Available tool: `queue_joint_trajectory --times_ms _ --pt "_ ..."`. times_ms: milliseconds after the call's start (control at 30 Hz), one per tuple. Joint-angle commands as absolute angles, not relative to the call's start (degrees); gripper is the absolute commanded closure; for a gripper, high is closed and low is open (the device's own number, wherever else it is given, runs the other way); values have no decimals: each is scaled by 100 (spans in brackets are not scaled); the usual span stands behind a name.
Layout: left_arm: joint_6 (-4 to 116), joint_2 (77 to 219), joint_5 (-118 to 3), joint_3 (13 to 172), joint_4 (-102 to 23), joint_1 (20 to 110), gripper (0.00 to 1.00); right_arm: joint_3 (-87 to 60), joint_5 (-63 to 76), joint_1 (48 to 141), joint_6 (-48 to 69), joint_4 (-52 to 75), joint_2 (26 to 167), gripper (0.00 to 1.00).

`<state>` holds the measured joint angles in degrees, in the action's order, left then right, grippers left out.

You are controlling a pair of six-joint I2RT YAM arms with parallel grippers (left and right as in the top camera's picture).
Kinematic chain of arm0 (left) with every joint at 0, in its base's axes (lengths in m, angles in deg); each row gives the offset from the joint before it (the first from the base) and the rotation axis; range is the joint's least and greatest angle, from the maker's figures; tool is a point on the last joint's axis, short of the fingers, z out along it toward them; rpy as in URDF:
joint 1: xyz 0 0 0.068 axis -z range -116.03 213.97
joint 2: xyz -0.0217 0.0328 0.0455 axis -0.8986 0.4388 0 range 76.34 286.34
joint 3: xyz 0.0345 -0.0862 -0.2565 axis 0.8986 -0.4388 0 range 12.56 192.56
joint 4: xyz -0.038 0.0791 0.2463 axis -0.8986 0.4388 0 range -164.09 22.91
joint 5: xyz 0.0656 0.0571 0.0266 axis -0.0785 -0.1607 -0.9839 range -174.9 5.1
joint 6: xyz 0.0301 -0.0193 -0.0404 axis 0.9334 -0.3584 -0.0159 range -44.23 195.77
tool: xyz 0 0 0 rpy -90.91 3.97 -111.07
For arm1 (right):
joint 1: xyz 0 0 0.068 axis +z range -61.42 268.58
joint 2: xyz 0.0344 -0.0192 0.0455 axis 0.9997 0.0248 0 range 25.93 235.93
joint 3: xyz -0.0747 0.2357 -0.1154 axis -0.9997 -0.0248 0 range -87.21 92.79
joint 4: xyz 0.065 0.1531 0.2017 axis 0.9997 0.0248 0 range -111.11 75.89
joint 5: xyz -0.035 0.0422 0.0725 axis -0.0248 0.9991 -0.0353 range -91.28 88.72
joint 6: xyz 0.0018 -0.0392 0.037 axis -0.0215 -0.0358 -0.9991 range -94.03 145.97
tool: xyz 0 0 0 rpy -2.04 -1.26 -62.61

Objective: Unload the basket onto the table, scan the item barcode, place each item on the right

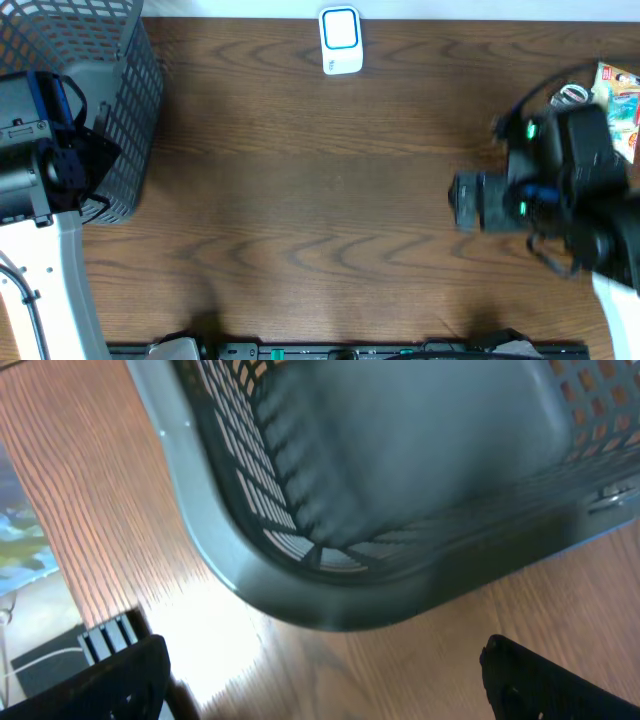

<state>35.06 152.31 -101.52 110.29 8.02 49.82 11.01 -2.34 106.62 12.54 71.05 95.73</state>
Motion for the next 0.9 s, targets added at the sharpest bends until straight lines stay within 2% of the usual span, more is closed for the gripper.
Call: queue_joint_trajectory --times_ms 0,200,867 --pt "3456 15191 -10211 11023 813 4951 2 504 -232 10850 1138 7184 9133 1" --pt "3456 15191 -10211 11023 813 4951 2 47 -219 10850 1016 7258 8847 1" --pt "3456 15191 -10211 11023 813 4951 2 23 -267 10787 1250 7243 8891 1"
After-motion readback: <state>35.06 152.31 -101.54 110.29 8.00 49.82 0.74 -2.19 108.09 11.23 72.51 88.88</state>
